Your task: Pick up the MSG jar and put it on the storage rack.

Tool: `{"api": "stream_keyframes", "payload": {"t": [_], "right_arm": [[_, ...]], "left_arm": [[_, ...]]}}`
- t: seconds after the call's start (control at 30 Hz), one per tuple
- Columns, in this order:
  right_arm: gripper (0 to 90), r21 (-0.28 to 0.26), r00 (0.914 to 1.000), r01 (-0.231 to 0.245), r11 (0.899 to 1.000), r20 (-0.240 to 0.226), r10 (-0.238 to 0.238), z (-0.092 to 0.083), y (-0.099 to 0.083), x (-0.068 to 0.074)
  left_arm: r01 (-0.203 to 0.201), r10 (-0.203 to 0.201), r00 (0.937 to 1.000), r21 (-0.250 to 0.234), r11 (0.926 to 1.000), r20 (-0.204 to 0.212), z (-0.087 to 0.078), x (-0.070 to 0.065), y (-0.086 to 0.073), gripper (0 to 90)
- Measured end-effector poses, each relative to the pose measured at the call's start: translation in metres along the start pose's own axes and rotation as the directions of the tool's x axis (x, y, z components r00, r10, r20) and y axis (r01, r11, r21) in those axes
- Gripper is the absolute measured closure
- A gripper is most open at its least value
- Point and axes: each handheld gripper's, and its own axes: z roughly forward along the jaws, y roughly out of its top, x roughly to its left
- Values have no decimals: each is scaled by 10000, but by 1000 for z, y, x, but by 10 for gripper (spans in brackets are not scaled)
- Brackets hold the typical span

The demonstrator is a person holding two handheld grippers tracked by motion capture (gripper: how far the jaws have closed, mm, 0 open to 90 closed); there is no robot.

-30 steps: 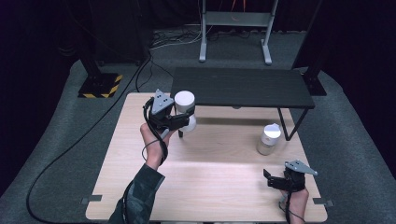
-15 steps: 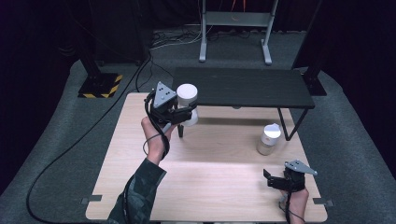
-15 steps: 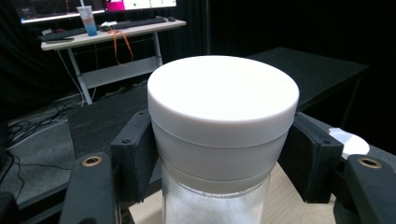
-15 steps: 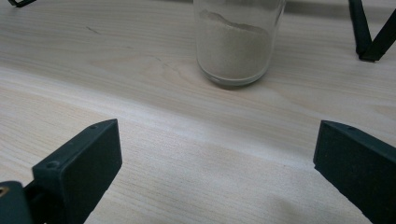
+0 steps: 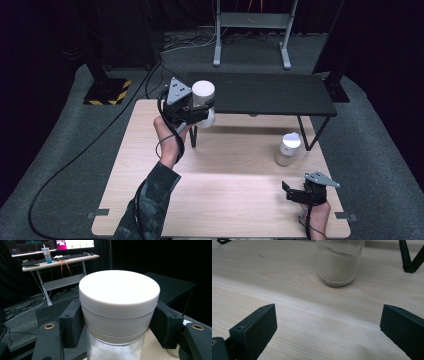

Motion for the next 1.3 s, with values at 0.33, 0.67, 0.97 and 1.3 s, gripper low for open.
{"api": "stream_keyframes", "payload": {"t": [0.33,0.67,0.97,1.3], "right_arm": [[0,33,10000,4,10000,-21,-4,0,1,0],[0,42,10000,20,10000,-40,-20,0,1,0],[0,70,10000,38,10000,-65,-38,1,1,-1],[0,18,9999,-21,10000,-139,21,0,0,-3]], "left_arm": [[48,-47,10000,69,10000,-75,10,3,13,341],[116,-111,9995,189,9998,-280,23,6,22,341],[309,-292,9982,311,9990,-522,36,7,25,342],[496,-445,9958,625,9968,-806,51,13,29,341]]}}
